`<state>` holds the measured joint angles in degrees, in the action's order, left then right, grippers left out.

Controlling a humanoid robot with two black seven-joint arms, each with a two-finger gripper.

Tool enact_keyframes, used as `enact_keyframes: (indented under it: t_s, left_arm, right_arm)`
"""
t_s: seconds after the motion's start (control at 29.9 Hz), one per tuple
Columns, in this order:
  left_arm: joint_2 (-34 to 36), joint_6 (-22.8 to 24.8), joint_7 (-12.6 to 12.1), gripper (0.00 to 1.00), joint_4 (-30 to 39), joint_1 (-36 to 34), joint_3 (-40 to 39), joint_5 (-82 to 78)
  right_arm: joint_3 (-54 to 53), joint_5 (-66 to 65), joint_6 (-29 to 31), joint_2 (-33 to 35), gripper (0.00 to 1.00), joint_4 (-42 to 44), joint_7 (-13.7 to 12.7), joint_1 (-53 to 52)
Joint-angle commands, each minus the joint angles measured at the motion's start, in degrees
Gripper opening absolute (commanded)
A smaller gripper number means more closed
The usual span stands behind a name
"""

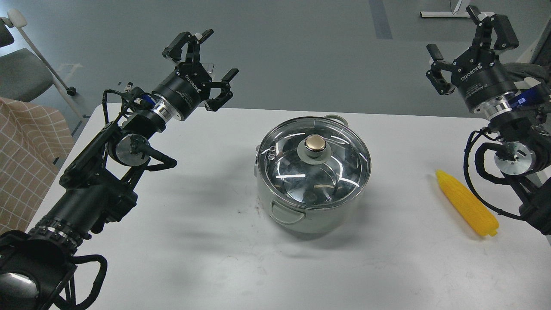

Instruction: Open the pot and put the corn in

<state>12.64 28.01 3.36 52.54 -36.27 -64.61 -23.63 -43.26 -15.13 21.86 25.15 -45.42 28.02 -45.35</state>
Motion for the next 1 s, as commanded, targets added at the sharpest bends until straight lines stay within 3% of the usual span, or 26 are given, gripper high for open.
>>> enact_keyframes:
  t_s: [0.0, 0.97]
  left_arm:
    - [-0.1, 0.0, -1.5, 0.98, 1.1, 0.3, -1.2, 0.0]
    - [0.3, 0.0, -2.0, 0.98, 1.1, 0.7, -3.0, 0.3]
  right_arm:
    - [0.1, 0.0, 0.0, 0.2, 1.00, -0.1, 0.0, 0.0]
    - [0.3, -0.1, -0.1, 0.2, 1.00, -0.7, 0.0, 0.2]
